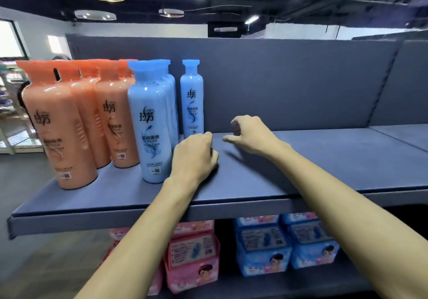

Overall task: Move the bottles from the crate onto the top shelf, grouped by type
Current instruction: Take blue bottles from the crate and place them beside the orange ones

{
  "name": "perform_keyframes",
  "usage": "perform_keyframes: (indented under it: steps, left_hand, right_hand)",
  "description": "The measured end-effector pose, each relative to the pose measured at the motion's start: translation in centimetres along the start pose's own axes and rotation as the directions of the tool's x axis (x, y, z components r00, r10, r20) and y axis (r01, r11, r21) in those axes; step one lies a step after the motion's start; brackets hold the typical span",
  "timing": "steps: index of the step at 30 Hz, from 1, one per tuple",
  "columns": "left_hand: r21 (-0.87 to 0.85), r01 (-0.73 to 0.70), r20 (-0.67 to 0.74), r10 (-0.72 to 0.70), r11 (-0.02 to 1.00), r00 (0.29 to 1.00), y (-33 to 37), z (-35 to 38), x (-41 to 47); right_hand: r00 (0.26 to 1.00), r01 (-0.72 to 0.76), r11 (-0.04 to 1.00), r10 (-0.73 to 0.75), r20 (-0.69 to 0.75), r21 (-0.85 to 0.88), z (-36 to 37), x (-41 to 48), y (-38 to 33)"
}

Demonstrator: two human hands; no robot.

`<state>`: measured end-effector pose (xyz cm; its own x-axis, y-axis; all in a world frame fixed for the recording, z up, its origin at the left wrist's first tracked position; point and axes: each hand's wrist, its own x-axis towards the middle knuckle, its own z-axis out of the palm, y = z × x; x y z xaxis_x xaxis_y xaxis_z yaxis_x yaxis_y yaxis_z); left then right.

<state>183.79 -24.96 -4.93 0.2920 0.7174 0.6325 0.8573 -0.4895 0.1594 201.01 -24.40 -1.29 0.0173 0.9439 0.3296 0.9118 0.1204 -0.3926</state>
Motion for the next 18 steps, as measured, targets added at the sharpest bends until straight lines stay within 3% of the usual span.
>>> perform_keyframes:
  steps: [5, 9, 14, 18]
  left_hand:
    - [-0.049, -0.044, -0.045, 0.042, 0.998, 0.998, 0.9, -2.0, -1.4]
    - [-0.120, -0.171, -0.113, 0.157, 0.978, 0.981, 2.0, -3.5, -3.5]
    - [-0.166, -0.245, -0.083, 0.234, 0.955, 0.969, 2.5, -6.4, -4.7]
    - [-0.225, -0.424, -0.068, 0.420, 0.877, 0.905, 1.4, -8.7, -7.7]
  right_hand:
    - [0.999, -0.004, 0.999, 0.003, -0.043, -0.039, -3.0, -5.6, 0.3]
    - [0.996, 0.018, 0.997, -0.024, -0.085, -0.074, -4.2, -8.4, -0.4]
    - [0.996, 0.014, 0.992, -0.024, -0.083, -0.128, -5.3, -10.9, -2.8]
    - [0.988, 0.053, 0.995, -0.065, -0.141, -0.088, -5.6, -16.3, -4.0]
